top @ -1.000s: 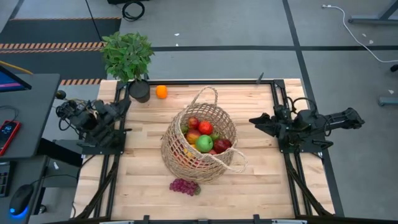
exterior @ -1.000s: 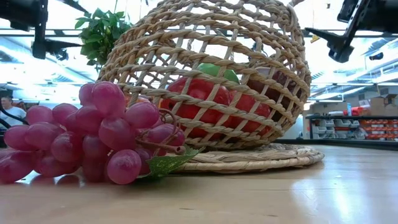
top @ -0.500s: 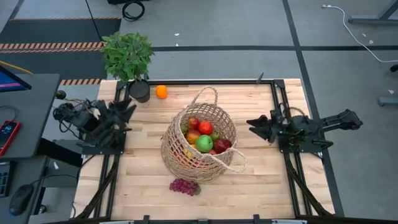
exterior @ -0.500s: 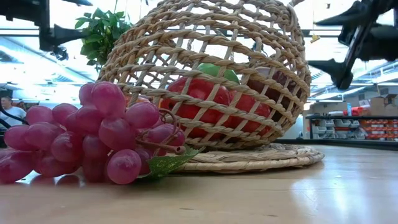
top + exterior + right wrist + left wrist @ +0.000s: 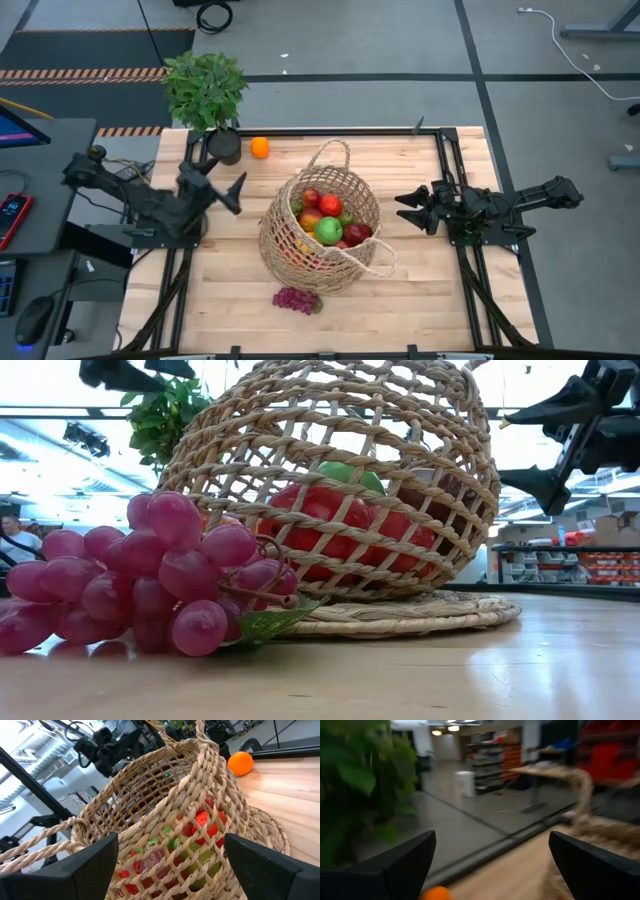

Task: Build produce basket
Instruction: Put the orange into the basket

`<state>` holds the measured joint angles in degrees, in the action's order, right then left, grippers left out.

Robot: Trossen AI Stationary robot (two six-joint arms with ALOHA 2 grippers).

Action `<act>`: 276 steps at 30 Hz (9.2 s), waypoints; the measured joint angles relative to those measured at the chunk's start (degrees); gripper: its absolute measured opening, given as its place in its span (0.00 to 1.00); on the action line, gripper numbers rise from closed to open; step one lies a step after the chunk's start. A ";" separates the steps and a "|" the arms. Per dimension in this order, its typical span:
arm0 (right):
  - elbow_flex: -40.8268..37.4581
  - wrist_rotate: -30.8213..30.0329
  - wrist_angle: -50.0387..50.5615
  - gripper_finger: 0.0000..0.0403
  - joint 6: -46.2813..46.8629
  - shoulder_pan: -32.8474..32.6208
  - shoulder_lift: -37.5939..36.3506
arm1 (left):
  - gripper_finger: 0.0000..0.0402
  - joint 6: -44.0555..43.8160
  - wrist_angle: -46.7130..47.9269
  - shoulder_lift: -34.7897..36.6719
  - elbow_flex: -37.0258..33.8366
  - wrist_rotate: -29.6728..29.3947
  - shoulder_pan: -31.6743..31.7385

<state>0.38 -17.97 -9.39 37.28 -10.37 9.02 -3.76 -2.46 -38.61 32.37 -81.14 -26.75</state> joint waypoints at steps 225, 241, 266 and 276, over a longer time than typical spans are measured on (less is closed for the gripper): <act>-0.04 0.06 0.00 0.91 0.06 -0.02 0.01 | 0.99 55.82 46.61 -68.41 37.27 49.69 60.14; -0.04 0.06 0.00 0.91 0.06 0.00 0.02 | 0.99 57.13 46.30 -68.39 38.26 59.78 58.63; -0.04 0.08 -0.02 0.91 0.05 0.00 0.02 | 0.93 50.38 48.62 -68.38 38.28 70.88 58.63; -0.04 0.06 0.00 0.91 0.05 0.00 0.02 | 0.82 44.34 49.20 -68.03 38.30 70.94 58.63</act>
<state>0.34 -17.91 -9.39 37.32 -10.37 9.03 40.58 46.74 -106.64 70.67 -10.20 31.88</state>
